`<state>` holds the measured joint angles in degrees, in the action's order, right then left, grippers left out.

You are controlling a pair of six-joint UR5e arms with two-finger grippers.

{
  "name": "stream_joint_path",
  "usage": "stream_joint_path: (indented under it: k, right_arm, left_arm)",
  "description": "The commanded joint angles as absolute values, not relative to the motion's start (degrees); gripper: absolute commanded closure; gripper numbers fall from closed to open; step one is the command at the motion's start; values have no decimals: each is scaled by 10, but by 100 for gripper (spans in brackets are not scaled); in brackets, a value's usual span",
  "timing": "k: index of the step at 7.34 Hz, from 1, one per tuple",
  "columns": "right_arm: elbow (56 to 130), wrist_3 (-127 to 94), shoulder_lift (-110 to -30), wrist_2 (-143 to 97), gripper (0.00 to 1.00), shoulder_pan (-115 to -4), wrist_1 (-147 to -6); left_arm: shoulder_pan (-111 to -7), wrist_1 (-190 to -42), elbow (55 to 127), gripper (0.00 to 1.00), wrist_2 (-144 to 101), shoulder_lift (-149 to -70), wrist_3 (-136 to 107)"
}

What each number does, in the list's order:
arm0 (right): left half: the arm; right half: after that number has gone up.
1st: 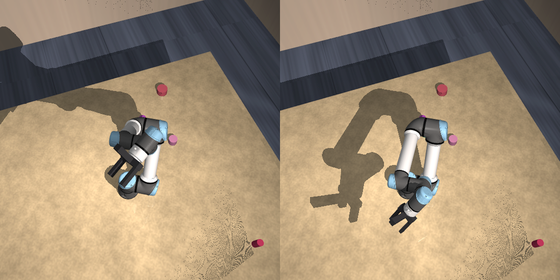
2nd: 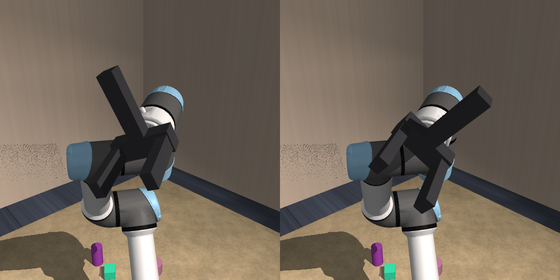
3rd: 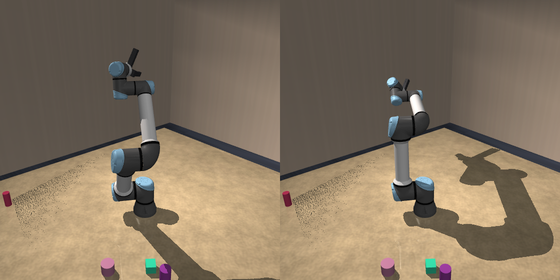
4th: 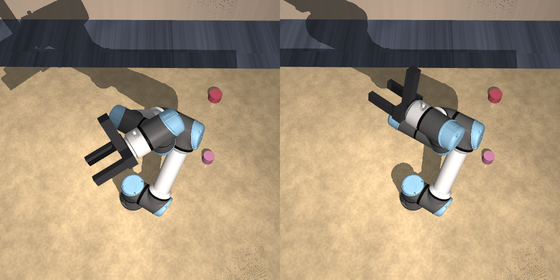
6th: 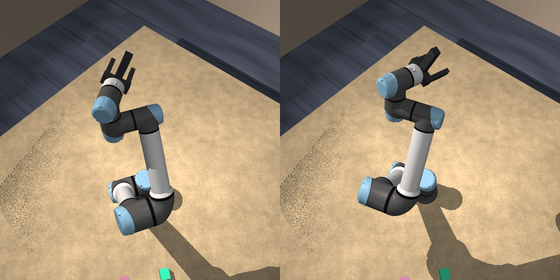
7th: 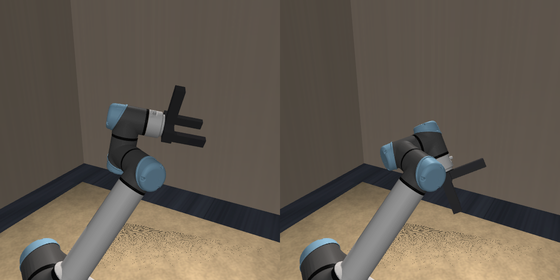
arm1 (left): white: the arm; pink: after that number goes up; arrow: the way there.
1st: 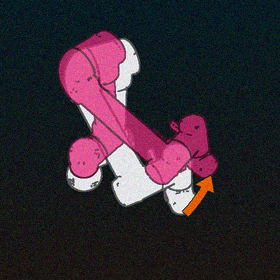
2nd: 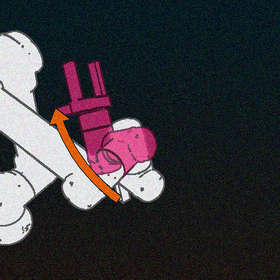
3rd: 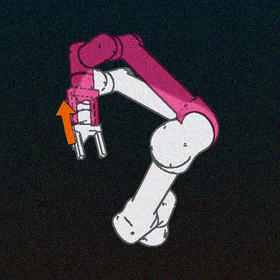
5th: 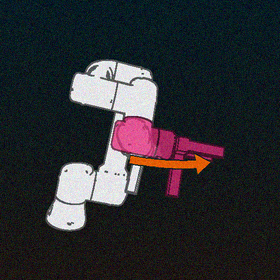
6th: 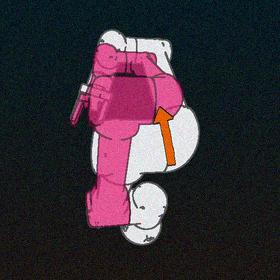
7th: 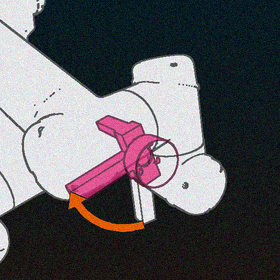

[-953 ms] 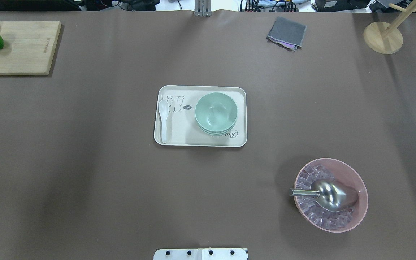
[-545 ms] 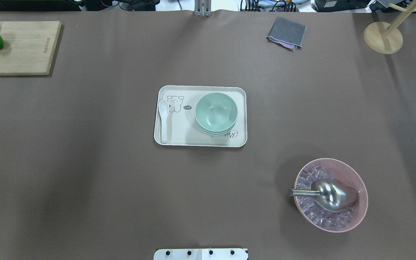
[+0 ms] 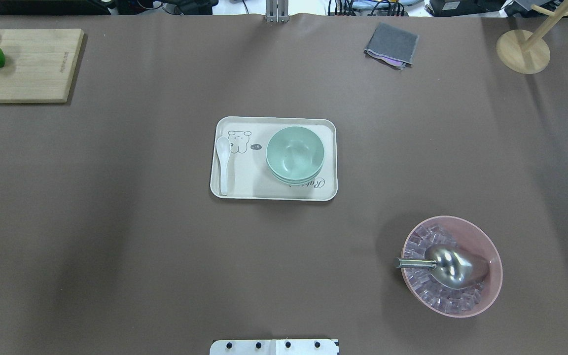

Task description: Stack green bowls together

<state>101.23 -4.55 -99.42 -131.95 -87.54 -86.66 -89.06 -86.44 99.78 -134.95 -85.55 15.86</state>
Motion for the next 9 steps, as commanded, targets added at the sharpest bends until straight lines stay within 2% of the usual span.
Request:
stream_joint_path:
  k: [1, 9]
  right_arm:
    - [1011, -46, -994, -1319, 0, -875, -867]
    - [1011, -46, -994, -1319, 0, -875, -867]
  left_arm:
    - [-891, -864, 982, 2, -1351, -855, 157]
    - [-896, -866, 985, 2, -1353, -856, 83]
